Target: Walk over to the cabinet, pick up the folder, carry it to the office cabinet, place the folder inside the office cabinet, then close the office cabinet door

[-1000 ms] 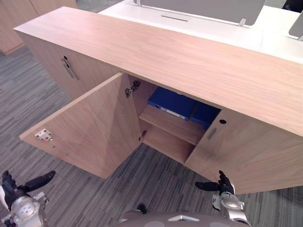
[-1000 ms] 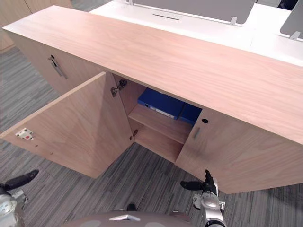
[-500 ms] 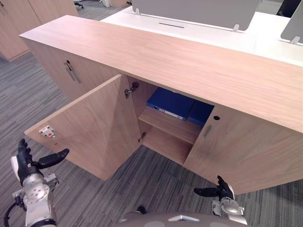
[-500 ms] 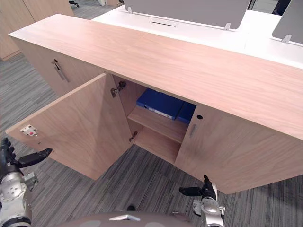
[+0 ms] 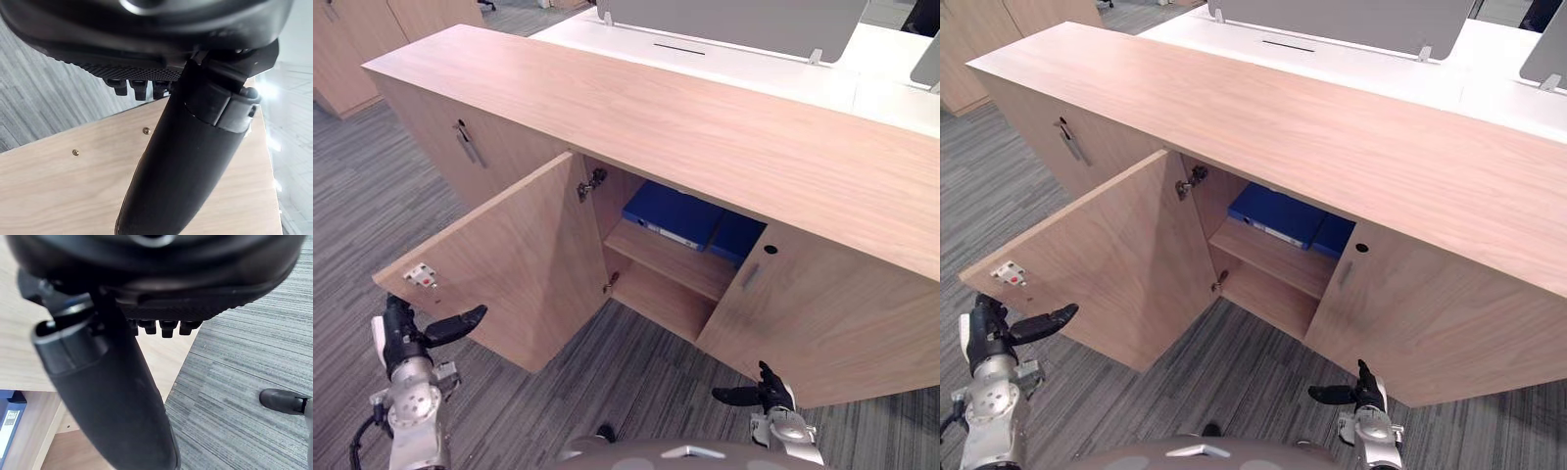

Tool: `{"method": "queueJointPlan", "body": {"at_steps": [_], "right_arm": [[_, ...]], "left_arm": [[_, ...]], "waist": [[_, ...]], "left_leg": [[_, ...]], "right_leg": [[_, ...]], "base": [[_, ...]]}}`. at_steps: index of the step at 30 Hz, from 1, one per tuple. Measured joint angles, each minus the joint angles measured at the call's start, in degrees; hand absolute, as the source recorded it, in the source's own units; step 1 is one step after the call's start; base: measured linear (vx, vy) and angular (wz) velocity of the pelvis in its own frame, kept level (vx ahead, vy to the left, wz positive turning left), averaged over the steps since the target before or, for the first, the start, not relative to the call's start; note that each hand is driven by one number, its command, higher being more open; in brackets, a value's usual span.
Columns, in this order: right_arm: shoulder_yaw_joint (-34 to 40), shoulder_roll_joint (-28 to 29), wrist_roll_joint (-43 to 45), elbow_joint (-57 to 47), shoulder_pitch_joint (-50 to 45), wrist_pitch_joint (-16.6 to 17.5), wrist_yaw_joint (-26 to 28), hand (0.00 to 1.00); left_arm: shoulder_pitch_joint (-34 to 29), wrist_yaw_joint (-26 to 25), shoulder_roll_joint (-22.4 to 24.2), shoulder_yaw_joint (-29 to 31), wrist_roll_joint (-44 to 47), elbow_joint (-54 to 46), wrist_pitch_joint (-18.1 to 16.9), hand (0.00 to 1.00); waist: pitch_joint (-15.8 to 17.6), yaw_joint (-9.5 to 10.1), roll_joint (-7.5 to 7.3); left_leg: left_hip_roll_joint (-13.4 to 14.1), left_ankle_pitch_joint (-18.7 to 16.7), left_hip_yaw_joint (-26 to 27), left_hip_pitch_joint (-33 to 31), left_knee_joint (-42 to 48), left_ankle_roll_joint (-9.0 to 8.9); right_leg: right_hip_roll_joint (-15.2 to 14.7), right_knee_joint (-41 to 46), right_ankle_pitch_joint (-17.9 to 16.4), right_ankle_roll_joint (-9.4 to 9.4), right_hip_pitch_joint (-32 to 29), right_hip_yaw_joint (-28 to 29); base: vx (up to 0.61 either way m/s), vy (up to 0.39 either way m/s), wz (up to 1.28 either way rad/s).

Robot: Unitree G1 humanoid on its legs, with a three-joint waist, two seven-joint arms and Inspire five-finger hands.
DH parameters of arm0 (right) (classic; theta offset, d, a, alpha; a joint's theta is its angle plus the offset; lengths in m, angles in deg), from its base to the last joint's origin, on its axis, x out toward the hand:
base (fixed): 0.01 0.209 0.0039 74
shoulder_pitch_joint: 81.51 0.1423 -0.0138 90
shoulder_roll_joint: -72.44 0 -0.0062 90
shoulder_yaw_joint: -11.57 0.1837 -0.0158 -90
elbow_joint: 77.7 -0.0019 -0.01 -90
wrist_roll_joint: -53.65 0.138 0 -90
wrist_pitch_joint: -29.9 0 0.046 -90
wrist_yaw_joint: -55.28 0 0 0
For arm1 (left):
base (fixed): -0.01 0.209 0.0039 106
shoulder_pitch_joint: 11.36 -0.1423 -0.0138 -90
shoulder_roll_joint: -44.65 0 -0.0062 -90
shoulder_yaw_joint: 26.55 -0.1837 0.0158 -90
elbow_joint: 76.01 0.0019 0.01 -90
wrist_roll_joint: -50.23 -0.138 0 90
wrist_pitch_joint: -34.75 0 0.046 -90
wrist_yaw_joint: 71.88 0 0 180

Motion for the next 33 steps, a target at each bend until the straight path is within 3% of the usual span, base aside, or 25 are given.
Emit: {"method": "queueJointPlan", "body": {"at_steps": [10, 19, 23, 27, 30, 33], "right_arm": [[-0.3, 0.2, -1.0, 0.0, -1.2, -0.1, 0.7, 1.0], [-2.8, 0.5, -2.6, 0.0, -1.5, 0.0, 0.9, 1.0], [-3.6, 0.5, -2.6, 0.1, -2.1, 0.0, 0.8, 1.0], [-4.5, 0.8, -2.4, 1.4, -2.2, -0.2, 0.6, 1.0], [-4.5, 0.9, -2.4, 1.4, -2.3, -0.2, -0.4, 1.0], [-4.4, 1.1, -2.4, 1.5, -2.5, -0.2, -0.8, 1.0]], "left_arm": [[-9.8, 1.8, 4.5, -8.5, 3.5, -4.7, -1.8, 1.0], [-17.0, 3.6, 5.1, -20.1, 3.3, -3.6, 2.1, 1.0], [-17.0, 4.1, 4.9, -25.9, 0.5, -0.1, 3.6, 1.0], [-16.4, 7.1, 4.4, -34.2, -5.1, 1.2, 4.8, 1.0], [-11.7, 8.8, 4.5, -39.8, -8.9, 1.6, 5.0, 1.0], [-4.9, 9.2, 6.3, -41.5, -12.0, 1.7, 4.9, 1.0]], "waist": [[-0.3, 0.48, 0.5], [-0.4, 0.53, 0.72], [-0.6, 0.16, 0.94], [-0.7, -1.79, 1.12], [-2.3, -3.97, 1.03], [-4.1, -5.38, 0.63]], "left_leg": [[-0.2, 0.4, 0.0, -0.8, -0.2, 0.18], [-0.2, 0.8, 2.3, -2.4, 0.1, 0.27], [-0.1, 0.6, 3.7, -2.4, 0.1, 0.03], [0.0, 0.6, 5.7, -2.5, 0.1, 0.0], [-0.1, 0.4, 7.1, -2.5, 0.1, -0.01], [-0.1, 0.0, 8.7, -2.3, 0.1, 0.0]], "right_leg": [[-0.2, 0.1, 0.3, 0.56, -1.0, 0.4], [-0.2, 0.8, 1.3, 0.9, -4.2, 3.3], [-0.2, 1.2, 1.6, 1.12, -5.2, 4.9], [0.0, 1.7, 1.8, 1.45, -6.8, 7.7], [0.1, 1.7, 2.1, 1.62, -7.6, 9.7], [0.4, 1.1, 2.8, 1.63, -8.1, 11.5]], "base": [[-0.05, -0.006, 0.0], [-0.04, 0.01, -0.12], [-0.06, 0.014, -0.2], [-0.05, 0.014, -0.28], [-0.03, 0.018, -0.25], [0.01, 0.02, -0.35]]}}
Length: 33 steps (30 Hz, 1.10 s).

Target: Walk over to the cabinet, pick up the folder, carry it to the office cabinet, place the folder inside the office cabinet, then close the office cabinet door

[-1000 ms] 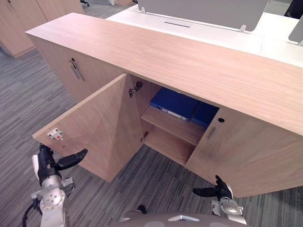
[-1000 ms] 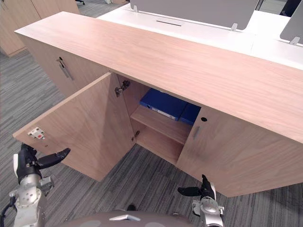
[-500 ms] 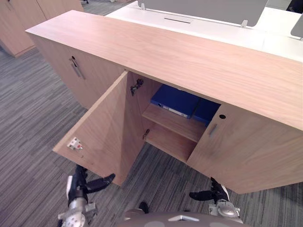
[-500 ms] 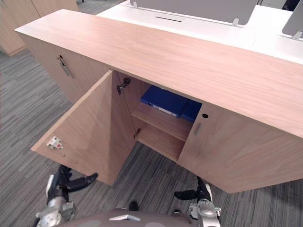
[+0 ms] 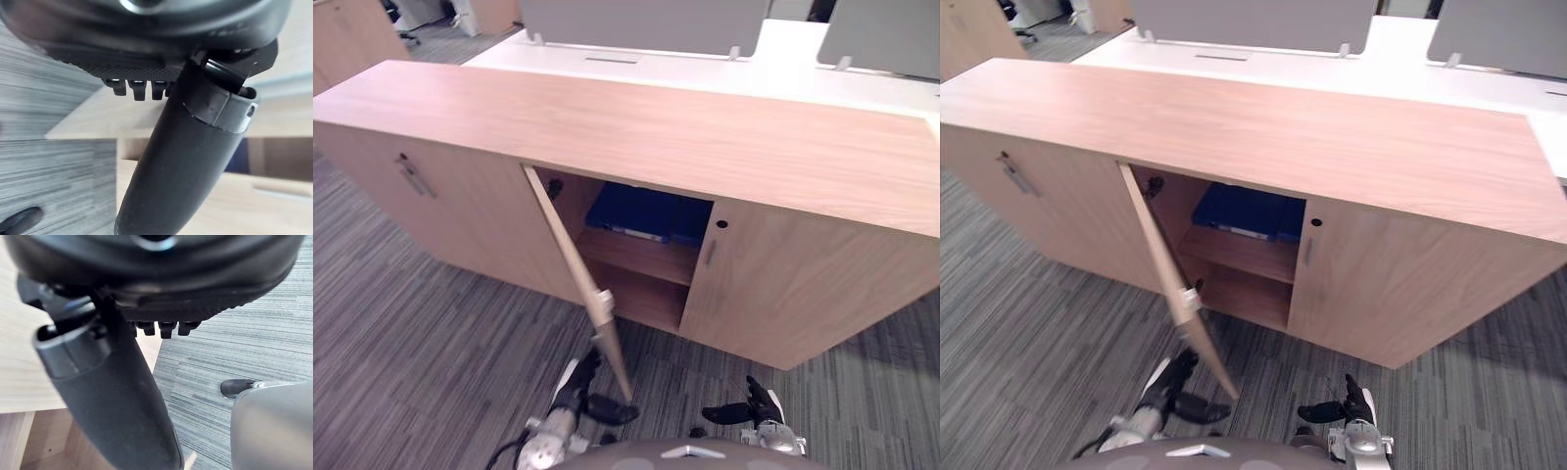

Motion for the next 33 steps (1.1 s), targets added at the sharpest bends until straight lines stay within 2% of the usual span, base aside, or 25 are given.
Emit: {"method": "queueJointPlan", "body": {"at_steps": [2, 6, 12, 16, 25, 29, 31, 33], "right_arm": [[0.0, 0.0, 0.0, 0.0, -0.1, 0.0, -0.4, 1.0], [1.8, -0.1, 0.1, 0.3, -1.2, -0.6, -0.9, 1.0], [2.1, -0.8, 0.4, 1.3, -2.2, -1.0, -1.1, 1.0], [2.0, -0.8, 0.4, 1.5, -2.1, -1.0, -1.1, 1.0], [2.1, -0.5, 1.7, 2.5, -2.1, -1.0, -1.2, 1.0], [2.3, -0.1, 2.7, 3.0, -2.0, -1.0, -1.4, 1.0], [2.4, 0.1, 2.8, 3.5, -1.9, -1.0, -1.7, 1.0], [2.7, 0.7, 3.2, 4.0, -1.5, -1.0, -2.0, 1.0]], "left_arm": [[4.1, -0.4, 1.0, 0.1, -0.6, 0.5, -0.1, 1.0], [11.8, -2.3, 1.5, 0.7, -0.5, 3.0, -0.3, 1.0], [18.8, -6.1, 1.1, 4.2, -0.5, 9.7, 0.0, 1.0], [22.5, -7.1, 0.0, 5.1, -0.4, 13.0, 0.2, 1.0], [24.7, -8.1, -0.4, 5.2, 0.8, 17.6, 0.1, 1.0], [20.9, -6.8, -0.1, 5.9, 2.0, 19.7, 0.1, 1.0], [19.1, -6.4, 0.6, 7.2, 2.0, 21.6, 0.1, 1.0], [15.6, -5.3, 1.6, 9.9, 3.0, 25.4, 0.2, 1.0]], "waist": [[-0.8, -1.27, 0.01], [-0.9, -1.96, 0.15], [-1.2, -3.81, 0.86], [-1.1, -4.59, 0.68], [-0.6, -5.79, -0.15], [-0.1, -5.92, -0.9], [0.4, -5.88, -1.45], [1.0, -5.17, -2.22]], "left_leg": [[0.0, -0.2, 0.5, 0.0, 0.0, -0.02], [-0.2, -0.3, 1.3, 0.2, 0.0, 0.44], [0.2, -0.5, 1.0, 0.4, 0.0, 0.17], [0.3, -0.7, 1.0, 0.3, 0.0, -0.01], [0.4, -0.7, 1.0, 0.0, 0.0, -0.12], [1.1, -0.9, 1.0, 0.0, 0.0, -0.4], [1.6, -1.9, 1.0, -0.1, 1.7, -0.9], [3.1, -5.8, 0.8, -2.1, 9.6, -1.4]], "right_leg": [[0.1, -0.9, 0.9, -0.2, 0.1, 0.4], [0.5, -3.5, 2.2, -0.34, 1.0, 1.3], [0.8, -4.7, 2.4, -0.6, 1.4, 1.3], [0.8, -5.2, 2.8, -0.76, 1.4, 1.3], [1.0, -6.7, 3.5, -0.82, 2.0, 1.1], [1.4, -7.5, 3.6, -0.95, 2.5, 0.9], [1.5, -7.5, 3.5, -1.08, 3.2, 0.8], [2.0, -7.1, 3.0, -1.58, 4.4, 1.0]], "base": [[0.03, 0.018, -0.2], [0.03, 0.014, -0.15], [0.01, -0.008, -0.03], [-0.03, -0.009, -0.02], [-0.02, -0.005, -0.01], [0.0, -0.021, 0.01], [0.01, -0.044, 0.01], [0.01, -0.044, -0.08]]}}
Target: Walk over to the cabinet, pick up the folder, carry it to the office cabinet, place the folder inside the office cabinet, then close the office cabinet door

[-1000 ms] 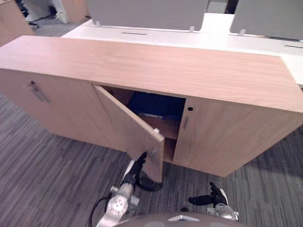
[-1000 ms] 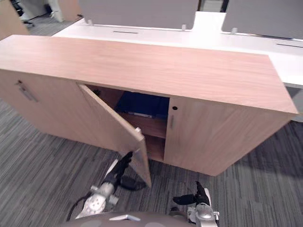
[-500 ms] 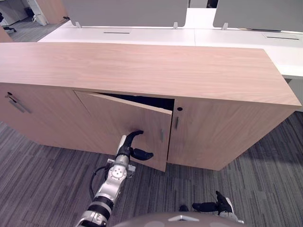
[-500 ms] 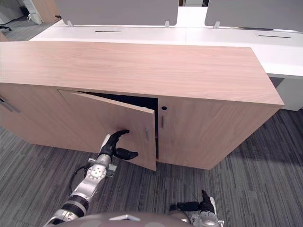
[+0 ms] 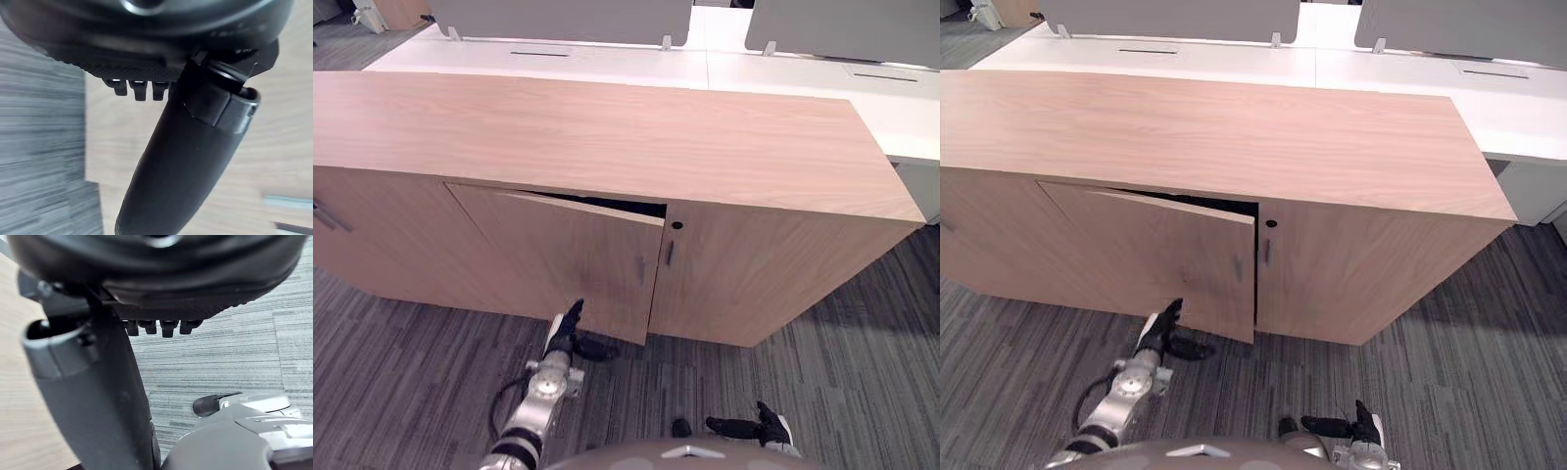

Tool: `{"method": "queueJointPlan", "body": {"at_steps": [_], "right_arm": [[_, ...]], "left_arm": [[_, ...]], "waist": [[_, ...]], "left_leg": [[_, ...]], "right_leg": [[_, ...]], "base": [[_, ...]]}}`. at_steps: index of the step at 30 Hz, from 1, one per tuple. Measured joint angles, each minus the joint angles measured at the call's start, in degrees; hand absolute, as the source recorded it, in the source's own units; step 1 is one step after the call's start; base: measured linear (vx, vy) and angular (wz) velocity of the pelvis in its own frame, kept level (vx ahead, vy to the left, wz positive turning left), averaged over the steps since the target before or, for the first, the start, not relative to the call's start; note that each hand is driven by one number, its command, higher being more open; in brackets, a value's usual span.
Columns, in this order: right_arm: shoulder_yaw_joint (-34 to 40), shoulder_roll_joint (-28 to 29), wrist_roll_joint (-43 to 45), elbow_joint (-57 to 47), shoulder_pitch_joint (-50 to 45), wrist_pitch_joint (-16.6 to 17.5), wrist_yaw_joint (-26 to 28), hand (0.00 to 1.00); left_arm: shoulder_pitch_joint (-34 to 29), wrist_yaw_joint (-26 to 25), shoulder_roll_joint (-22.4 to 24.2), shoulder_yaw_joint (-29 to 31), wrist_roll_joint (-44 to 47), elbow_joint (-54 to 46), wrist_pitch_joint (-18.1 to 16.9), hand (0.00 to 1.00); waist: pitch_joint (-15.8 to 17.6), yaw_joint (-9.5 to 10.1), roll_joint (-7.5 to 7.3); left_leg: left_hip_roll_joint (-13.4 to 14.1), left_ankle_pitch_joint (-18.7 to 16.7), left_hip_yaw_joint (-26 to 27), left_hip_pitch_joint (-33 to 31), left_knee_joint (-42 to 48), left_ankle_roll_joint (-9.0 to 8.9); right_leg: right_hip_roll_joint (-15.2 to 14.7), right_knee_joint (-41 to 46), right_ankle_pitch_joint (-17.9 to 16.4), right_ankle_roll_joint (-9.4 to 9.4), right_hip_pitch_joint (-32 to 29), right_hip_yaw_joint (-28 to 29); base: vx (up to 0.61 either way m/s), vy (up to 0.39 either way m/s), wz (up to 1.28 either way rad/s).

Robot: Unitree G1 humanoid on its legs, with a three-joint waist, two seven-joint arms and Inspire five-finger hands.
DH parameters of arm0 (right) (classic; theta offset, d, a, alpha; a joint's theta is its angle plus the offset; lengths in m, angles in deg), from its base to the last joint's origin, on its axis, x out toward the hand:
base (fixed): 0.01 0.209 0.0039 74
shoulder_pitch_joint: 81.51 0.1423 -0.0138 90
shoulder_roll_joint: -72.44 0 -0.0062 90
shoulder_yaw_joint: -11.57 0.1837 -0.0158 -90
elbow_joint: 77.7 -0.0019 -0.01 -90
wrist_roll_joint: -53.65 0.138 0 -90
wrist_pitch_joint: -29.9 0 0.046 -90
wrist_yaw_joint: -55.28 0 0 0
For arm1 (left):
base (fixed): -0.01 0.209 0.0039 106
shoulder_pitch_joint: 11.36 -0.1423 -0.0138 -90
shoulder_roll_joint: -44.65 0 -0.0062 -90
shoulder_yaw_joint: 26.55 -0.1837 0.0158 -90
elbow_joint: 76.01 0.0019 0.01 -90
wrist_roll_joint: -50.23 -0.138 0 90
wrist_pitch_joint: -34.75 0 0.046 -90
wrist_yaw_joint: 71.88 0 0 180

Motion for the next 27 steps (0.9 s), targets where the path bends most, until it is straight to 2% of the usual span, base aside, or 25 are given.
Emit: {"method": "queueJointPlan", "body": {"at_steps": [2, 3, 7, 9, 10, 15, 19, 20, 27], "right_arm": [[1.2, 0.4, 0.7, 0.1, 0.5, 0.1, 0.0, 1.0], [1.8, 0.4, 1.7, 0.5, 1.4, 0.1, -0.1, 1.0], [2.1, -0.8, 1.7, 2.3, 3.1, 0.1, 0.1, 1.0], [2.4, -1.3, 1.7, 3.5, 3.7, 0.2, 0.1, 1.0], [3.1, -1.1, 1.6, 3.7, 3.9, 0.2, 0.1, 1.0], [3.8, -1.1, 1.6, 4.0, 4.0, 0.2, 0.3, 1.0], [4.0, -1.5, 1.7, 5.4, 4.0, 0.0, 0.3, 1.0], [4.0, -1.5, 1.7, 5.7, 4.4, 0.0, 0.3, 1.0], [4.0, -1.4, 1.7, 6.5, 5.2, 0.0, 1.0, 1.0]], "left_arm": [[-1.6, 0.7, 0.2, 0.7, 0.6, 2.1, 0.3, 1.0], [-2.3, 1.3, 0.7, 2.2, 0.9, 3.9, 0.4, 1.0], [-4.1, 2.1, 2.2, 8.3, 0.4, 10.8, 0.5, 1.0], [-4.4, 2.1, 2.7, 11.8, 0.8, 12.8, 0.8, 1.0], [-4.5, 1.9, 2.5, 13.5, 0.3, 13.4, 0.6, 1.0], [-5.9, 1.8, 2.4, 17.7, -1.8, 17.0, 0.5, 1.0], [-6.2, 1.8, 2.9, 19.5, -1.2, 17.4, 0.5, 1.0], [-6.2, 1.7, 3.1, 20.2, -1.1, 17.6, 0.6, 1.0], [-6.0, 1.5, 3.0, 20.3, -1.1, 17.9, 0.6, 1.0]], "waist": [[0.4, 0.95, -0.13], [1.2, 1.35, -0.12], [2.6, 3.04, 1.39], [2.6, 3.89, 1.94], [2.7, 4.45, 1.75], [2.5, 4.42, 2.15], [2.4, 4.53, 2.28], [2.4, 4.65, 2.21], [2.4, 5.01, 1.85]], "left_leg": [[0.6, -1.0, -1.5, -1.5, 3.9, -0.01], [0.5, -1.1, -4.1, -2.4, 6.1, 0.06], [0.6, -1.3, -9.6, -2.2, 5.5, -0.37], [0.9, -2.2, -9.7, -0.4, 3.1, -0.92], [0.9, -2.5, -9.0, 0.4, 2.3, -1.45], [-0.1, -2.6, -8.6, 2.8, -0.1, -1.58], [0.0, -2.5, -8.8, 3.4, -0.7, -1.52], [0.0, -2.2, -8.9, 3.7, -0.9, -1.04], [0.0, -2.2, -9.2, 4.5, -1.3, -0.86]], "right_leg": [[0.2, 0.5, -0.1, -0.09, -0.1, 0.7], [0.1, 0.8, -0.2, -0.14, -0.1, 1.2], [0.7, 1.3, 0.2, -0.16, -0.6, 2.3], [1.4, 1.0, 0.7, -0.03, -0.5, 3.3], [1.4, 0.3, 1.3, -0.02, -0.2, 4.0], [1.5, -0.8, 2.3, 0.29, -0.1, 6.9], [1.8, -0.8, 2.3, -0.1, 0.0, 7.1], [2.0, -0.8, 2.3, -0.19, 0.0, 7.2], [2.0, -0.8, 2.3, -0.2, 0.6, 6.9]], "base": [[0.0, -0.048, -0.14], [-0.03, -0.03, -0.12], [-0.04, 0.005, -0.09], [-0.06, 0.052, -0.24], [-0.06, 0.061, -0.3], [-0.01, 0.047, -0.35], [0.07, 0.012, -0.08], [0.07, 0.007, -0.06], [0.03, 0.008, -0.02]]}}
